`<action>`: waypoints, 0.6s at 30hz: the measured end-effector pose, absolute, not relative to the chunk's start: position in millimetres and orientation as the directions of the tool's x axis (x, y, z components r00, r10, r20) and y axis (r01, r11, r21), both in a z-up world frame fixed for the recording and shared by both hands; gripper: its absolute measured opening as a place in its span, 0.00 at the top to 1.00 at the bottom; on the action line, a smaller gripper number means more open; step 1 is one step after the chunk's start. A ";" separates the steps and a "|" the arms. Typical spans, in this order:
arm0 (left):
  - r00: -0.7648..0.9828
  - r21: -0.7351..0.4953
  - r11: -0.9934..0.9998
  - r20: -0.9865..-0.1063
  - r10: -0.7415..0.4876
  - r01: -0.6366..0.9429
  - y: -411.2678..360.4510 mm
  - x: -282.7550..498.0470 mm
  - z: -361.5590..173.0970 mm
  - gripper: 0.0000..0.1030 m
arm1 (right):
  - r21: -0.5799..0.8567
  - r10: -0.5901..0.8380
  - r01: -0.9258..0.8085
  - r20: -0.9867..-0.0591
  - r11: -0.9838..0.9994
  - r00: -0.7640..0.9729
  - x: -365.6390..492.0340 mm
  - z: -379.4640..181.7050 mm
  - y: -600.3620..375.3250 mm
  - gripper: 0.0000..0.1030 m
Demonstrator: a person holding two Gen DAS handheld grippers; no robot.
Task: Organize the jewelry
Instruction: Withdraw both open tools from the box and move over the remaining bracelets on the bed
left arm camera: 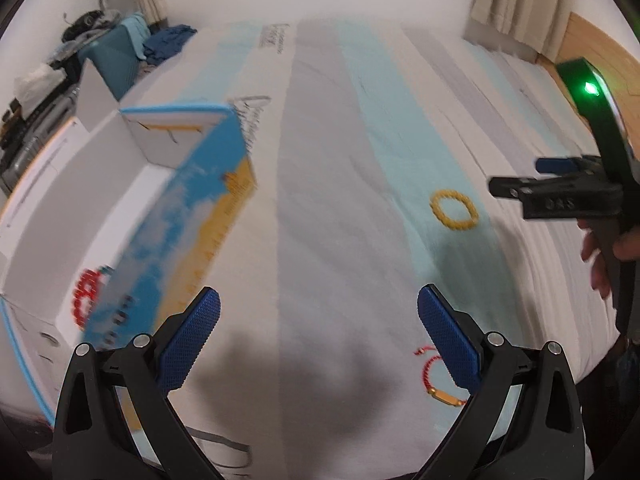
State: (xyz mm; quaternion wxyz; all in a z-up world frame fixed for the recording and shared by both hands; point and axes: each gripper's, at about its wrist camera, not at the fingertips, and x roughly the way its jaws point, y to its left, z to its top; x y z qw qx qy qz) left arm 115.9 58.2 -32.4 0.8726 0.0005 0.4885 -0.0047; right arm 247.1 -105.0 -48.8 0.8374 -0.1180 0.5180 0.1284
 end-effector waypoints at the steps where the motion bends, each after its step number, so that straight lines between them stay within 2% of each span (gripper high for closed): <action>1: 0.514 -0.004 1.000 -0.858 -0.014 0.020 52.9 114.5 -39.6 0.06 | -0.066 0.088 -0.335 -0.901 0.940 0.426 248.0 -54.4 -106.9 0.07; 18: 0.422 -0.027 0.984 -0.901 -0.101 0.177 -4.3 89.3 -118.6 0.07 | -0.070 0.055 -0.311 -0.925 0.948 0.375 271.9 -116.0 -117.9 0.07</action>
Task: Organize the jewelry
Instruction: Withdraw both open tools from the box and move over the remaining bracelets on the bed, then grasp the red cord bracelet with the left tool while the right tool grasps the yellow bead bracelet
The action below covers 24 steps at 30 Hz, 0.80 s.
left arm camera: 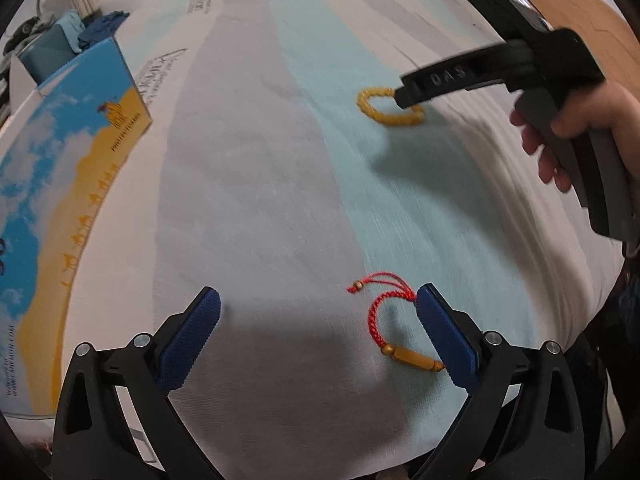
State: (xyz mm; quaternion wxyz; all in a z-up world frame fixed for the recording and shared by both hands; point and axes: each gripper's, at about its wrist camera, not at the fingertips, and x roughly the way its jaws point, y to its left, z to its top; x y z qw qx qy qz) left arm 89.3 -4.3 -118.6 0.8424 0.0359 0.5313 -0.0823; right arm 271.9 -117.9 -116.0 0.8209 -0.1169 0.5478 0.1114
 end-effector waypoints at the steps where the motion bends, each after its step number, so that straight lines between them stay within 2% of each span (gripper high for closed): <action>1: 0.420 -0.032 0.983 -0.901 -0.106 0.180 -5.2 87.6 -121.0 0.08 | -0.066 0.056 -0.309 -0.927 0.949 0.371 273.1 -118.9 -118.2 0.07; 6: 0.408 -0.031 0.976 -0.905 -0.118 0.214 -13.9 84.4 -130.3 0.14 | -0.061 0.061 -0.316 -0.930 0.947 0.362 277.1 -128.1 -114.5 0.09; 9: 0.398 -0.046 0.975 -0.908 -0.132 0.219 -17.4 83.9 -134.1 0.20 | -0.057 0.066 -0.320 -0.931 0.946 0.359 278.0 -131.3 -112.8 0.19; 12: 0.378 -0.063 0.971 -0.914 -0.149 0.231 -20.9 84.3 -142.3 0.29 | -0.035 0.088 -0.332 -0.933 0.943 0.349 279.8 -134.4 -109.3 0.36; 17: 0.401 -0.017 0.968 -0.908 -0.119 0.249 -27.2 78.8 -153.9 0.30 | -0.018 0.104 -0.339 -0.934 0.941 0.341 283.8 -139.3 -102.5 0.55; 19: 0.408 -0.015 0.971 -0.906 -0.114 0.238 -26.2 79.2 -154.2 0.37 | -0.022 0.094 -0.329 -0.938 0.944 0.333 286.3 -142.8 -102.8 0.66; 21: 0.412 -0.014 0.972 -0.904 -0.112 0.233 -24.8 76.0 -152.9 0.46 | -0.015 0.097 -0.323 -0.941 0.946 0.325 287.9 -147.6 -102.8 0.68; 23: 0.414 -0.006 0.973 -0.905 -0.103 0.229 -21.3 74.0 -151.4 0.62 | -0.014 0.099 -0.325 -0.939 0.946 0.330 287.4 -149.1 -102.3 0.69; 24: 0.414 -0.007 0.974 -0.904 -0.103 0.227 -19.6 74.0 -150.6 0.71 | -0.011 0.103 -0.325 -0.938 0.946 0.331 287.4 -148.9 -102.4 0.73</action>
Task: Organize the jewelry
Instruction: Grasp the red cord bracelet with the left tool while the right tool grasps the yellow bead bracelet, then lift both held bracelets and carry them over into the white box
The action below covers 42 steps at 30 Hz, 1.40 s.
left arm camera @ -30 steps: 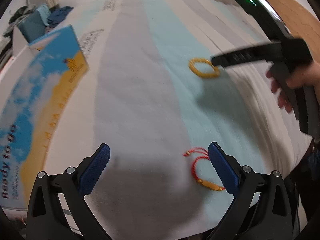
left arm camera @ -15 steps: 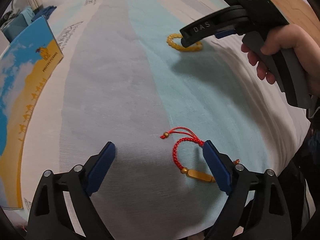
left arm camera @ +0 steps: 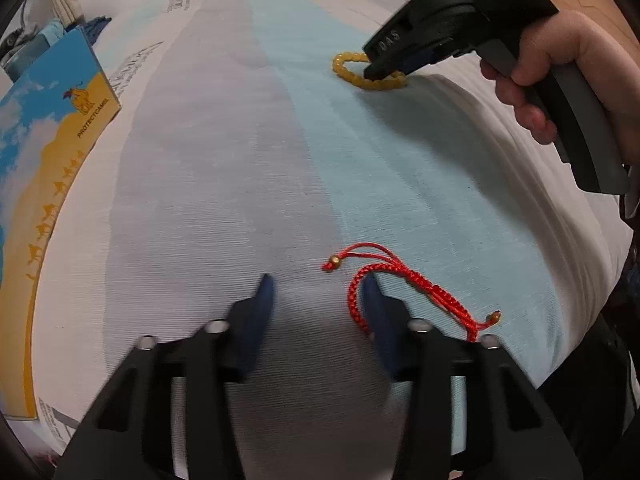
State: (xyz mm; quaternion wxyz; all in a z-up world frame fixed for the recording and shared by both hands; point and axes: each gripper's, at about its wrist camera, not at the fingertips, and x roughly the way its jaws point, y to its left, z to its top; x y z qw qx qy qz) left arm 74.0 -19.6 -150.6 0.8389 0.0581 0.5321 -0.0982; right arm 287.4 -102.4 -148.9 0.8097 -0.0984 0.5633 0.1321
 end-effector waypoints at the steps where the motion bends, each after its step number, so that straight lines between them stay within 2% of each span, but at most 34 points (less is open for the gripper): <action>1: 0.414 -0.007 0.974 -0.904 -0.103 0.226 -19.0 75.1 -149.5 0.75 | -0.008 0.104 -0.320 -0.938 0.947 0.331 287.7 -148.3 -103.2 0.82; 3: 0.406 -0.012 0.972 -0.907 -0.110 0.236 -16.9 73.9 -147.8 0.87 | -0.003 0.107 -0.314 -0.937 0.950 0.333 287.2 -146.2 -104.7 0.91; 5: 0.399 -0.029 0.971 -0.908 -0.125 0.238 -12.5 75.7 -145.2 0.93 | -0.013 0.102 -0.319 -0.935 0.948 0.340 284.1 -143.8 -104.3 0.91; 26: 0.435 -0.027 0.980 -0.893 -0.113 0.200 -6.6 75.6 -116.4 0.94 | -0.035 0.118 -0.328 -0.892 0.944 0.436 257.2 -83.1 -109.0 0.91; 42: 0.531 0.007 0.992 -0.845 -0.060 0.124 34.9 99.5 -53.0 0.94 | -0.048 0.164 -0.374 -0.842 0.926 0.514 238.6 -22.7 -73.8 0.91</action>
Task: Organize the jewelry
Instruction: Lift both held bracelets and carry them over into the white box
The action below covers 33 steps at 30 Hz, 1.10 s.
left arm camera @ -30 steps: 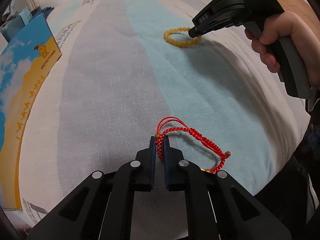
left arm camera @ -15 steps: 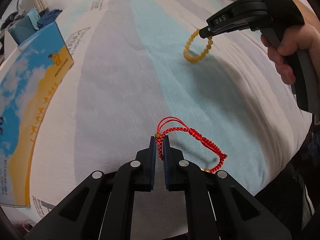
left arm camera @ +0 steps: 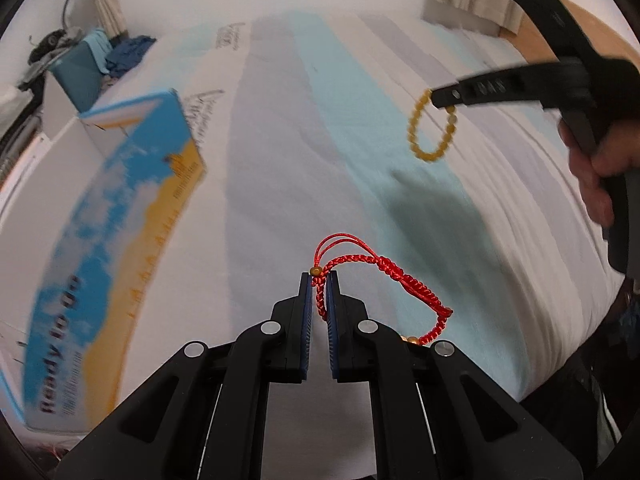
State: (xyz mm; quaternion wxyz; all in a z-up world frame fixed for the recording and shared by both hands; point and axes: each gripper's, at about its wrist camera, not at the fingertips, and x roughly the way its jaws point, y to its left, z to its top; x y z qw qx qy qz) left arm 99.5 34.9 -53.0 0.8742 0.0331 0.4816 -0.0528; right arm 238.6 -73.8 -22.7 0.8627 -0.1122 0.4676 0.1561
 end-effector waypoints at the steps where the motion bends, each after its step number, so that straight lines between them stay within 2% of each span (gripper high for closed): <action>1: 0.539 0.010 0.993 -0.841 -0.054 0.116 39.5 100.9 -46.7 0.94 | -0.049 0.168 -0.378 -0.839 0.925 0.518 236.9 -19.1 -71.1 0.91; 17: 0.612 0.044 0.999 -0.790 0.044 -0.015 122.7 102.4 15.2 0.94 | -0.065 0.248 -0.476 -0.787 0.877 0.565 213.9 33.4 11.5 0.91; 33: 0.621 0.072 0.981 -0.765 0.170 -0.180 232.5 78.7 48.9 0.94 | -0.069 0.382 -0.619 -0.732 0.782 0.564 182.8 75.9 129.2 0.92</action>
